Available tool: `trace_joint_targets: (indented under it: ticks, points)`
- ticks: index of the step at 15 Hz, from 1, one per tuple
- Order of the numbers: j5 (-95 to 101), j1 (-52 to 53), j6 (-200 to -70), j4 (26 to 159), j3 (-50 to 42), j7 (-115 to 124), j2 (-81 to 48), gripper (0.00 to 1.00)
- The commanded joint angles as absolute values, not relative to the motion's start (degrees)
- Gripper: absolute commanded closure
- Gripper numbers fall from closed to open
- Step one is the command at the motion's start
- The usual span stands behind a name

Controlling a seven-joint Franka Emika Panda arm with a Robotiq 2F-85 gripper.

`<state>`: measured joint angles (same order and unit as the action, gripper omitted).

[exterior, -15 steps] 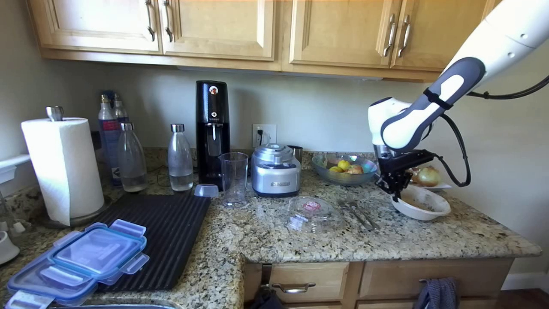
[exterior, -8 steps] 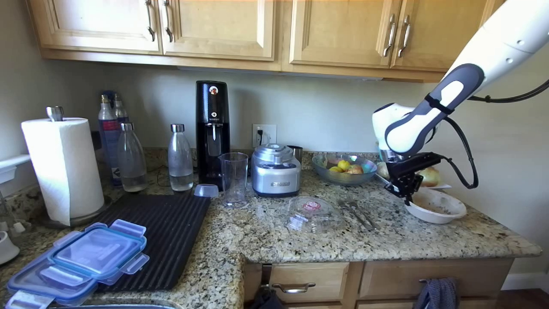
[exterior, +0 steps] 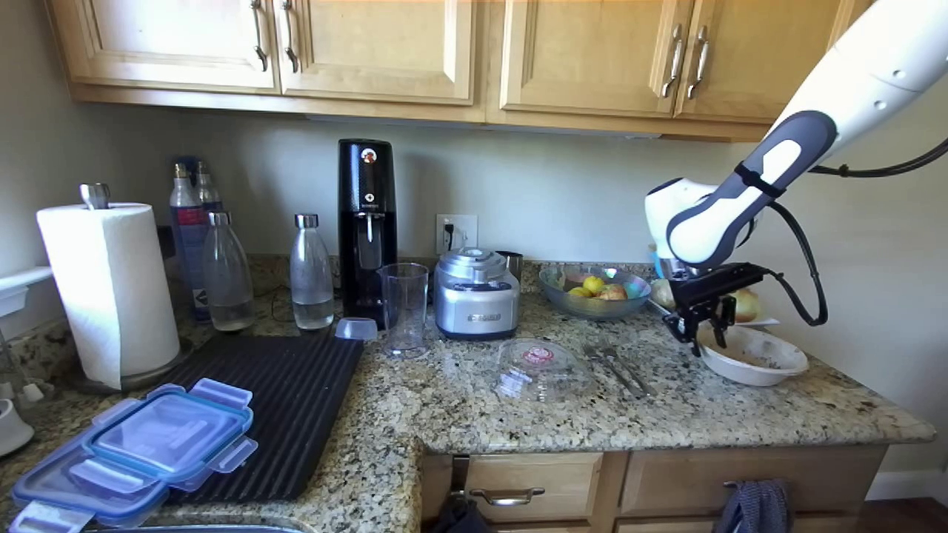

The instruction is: Pick the forks from the bowl and put it on the counter, then unstack the bowls

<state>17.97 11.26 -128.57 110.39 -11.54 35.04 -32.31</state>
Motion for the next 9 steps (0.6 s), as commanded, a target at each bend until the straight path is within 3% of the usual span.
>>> trace_joint_targets:
  ticks: [1,3,4,9]
  points:
    - [19.2,11.2,-127.1,110.8,-11.8,37.2,-31.5,0.16]
    - [19.2,11.3,-127.3,111.0,-11.8,37.3,-31.1,0.22]
    - [19.2,11.2,-127.4,111.1,-11.8,37.3,-30.9,0.33]
    - [19.2,11.1,-127.6,111.0,-11.9,37.6,-30.4,0.68]
